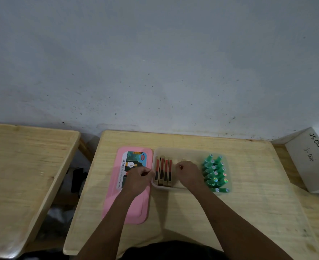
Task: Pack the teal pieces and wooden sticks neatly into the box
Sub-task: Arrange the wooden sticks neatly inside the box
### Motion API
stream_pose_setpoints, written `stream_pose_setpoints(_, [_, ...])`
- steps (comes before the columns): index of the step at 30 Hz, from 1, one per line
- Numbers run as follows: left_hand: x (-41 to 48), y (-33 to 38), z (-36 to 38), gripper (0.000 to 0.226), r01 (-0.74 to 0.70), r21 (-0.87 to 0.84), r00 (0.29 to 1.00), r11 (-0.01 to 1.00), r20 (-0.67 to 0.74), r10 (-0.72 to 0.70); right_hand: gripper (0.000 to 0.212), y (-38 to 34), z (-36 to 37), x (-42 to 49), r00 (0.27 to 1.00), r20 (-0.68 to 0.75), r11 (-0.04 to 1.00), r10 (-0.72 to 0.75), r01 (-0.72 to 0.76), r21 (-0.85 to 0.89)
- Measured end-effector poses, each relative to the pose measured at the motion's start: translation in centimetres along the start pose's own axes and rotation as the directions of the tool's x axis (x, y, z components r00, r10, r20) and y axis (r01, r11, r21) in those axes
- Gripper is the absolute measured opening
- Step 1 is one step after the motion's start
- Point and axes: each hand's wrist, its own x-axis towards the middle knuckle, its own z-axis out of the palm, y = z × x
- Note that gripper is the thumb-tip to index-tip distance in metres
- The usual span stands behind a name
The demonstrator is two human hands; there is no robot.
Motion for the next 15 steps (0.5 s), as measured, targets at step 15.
stream_pose_setpoints(15, [0.0, 0.1, -0.1, 0.012, -0.022, 0.027, 1.000, 0.999, 0.006, 0.022, 0.031, 1.2, -0.8, 0.3, 1.000, 0.004, 0.996, 0.027, -0.027, -0.087])
